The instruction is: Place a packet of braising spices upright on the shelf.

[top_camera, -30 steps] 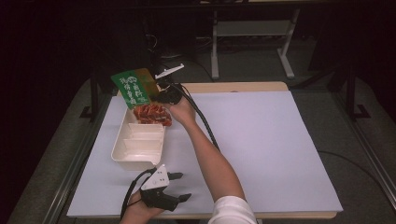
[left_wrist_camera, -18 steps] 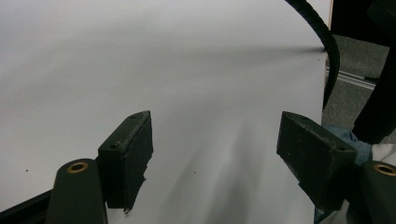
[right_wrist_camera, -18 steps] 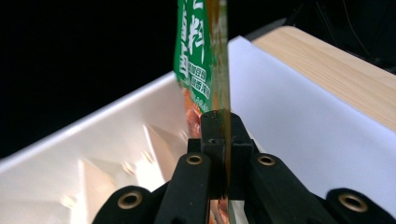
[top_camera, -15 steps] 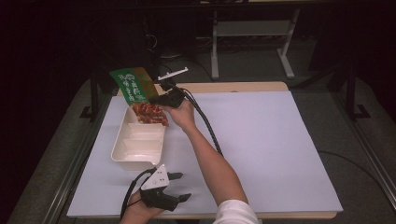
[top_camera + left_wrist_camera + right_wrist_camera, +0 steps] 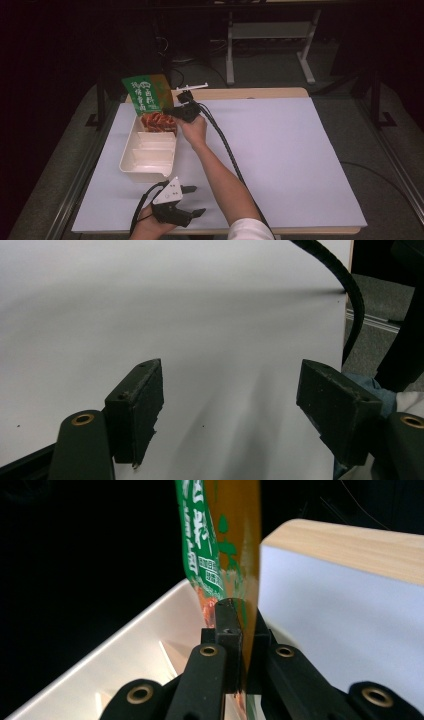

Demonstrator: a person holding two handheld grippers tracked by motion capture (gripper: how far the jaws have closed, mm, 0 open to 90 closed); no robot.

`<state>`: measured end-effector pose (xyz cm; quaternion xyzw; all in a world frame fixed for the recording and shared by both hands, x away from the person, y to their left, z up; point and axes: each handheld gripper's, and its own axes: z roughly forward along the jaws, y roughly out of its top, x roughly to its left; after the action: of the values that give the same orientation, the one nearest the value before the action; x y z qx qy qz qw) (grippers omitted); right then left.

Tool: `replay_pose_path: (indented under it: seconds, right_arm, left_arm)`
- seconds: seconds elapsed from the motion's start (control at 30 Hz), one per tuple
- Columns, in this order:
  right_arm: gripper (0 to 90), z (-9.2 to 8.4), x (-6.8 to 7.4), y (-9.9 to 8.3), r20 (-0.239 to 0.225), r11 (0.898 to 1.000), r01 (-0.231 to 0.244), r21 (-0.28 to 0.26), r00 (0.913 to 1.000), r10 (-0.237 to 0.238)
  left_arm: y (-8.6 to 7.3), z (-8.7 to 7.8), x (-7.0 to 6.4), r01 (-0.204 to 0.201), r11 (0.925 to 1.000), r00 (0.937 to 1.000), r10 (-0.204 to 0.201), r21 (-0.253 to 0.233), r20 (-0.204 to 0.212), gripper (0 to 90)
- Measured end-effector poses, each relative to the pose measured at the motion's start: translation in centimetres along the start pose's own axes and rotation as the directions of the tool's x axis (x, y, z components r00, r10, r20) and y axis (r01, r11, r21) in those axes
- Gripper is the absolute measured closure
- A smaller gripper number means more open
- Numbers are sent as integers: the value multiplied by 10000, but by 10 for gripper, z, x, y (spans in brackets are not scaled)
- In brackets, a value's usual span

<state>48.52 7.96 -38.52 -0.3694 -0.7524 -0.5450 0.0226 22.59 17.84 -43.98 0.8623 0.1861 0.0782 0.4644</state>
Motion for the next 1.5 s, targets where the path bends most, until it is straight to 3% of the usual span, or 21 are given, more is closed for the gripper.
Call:
replay_pose_path:
  seconds: [0.23,0.33,0.47,0.6,0.87,1.33,1.5]
  right_arm:
    - [891,-1,-2,-8,-118,9988,486,-72,9987,-487]
    - [890,-1,0,-8,-46,9953,969,-5,9953,-969]
    - [883,-1,-1,-7,-58,9953,967,28,9953,-967]
    - [789,-6,2,-4,266,9894,1421,307,9894,-1429]
    - [634,-25,2,0,135,9880,1467,475,9890,-1475]
    - [561,-59,5,-5,86,9847,1705,355,9852,-1709]
    - [533,-72,5,-10,7,9856,1654,345,9862,-1655]
  left_arm:
    - [0,0,0,-11,10000,10000,11,29,-20,260]
    - [0,0,0,-10,10000,10000,10,64,-33,260]
    - [0,0,0,-9,10000,10000,10,68,-60,259]
    - [0,1,0,-28,9999,10000,29,111,-40,260]
    - [0,3,-1,-2,9999,9999,4,153,-147,257]
    - [-2,2,2,76,9996,9996,-68,266,-278,248]
    - [-3,0,6,323,9993,9991,-318,179,-269,246]
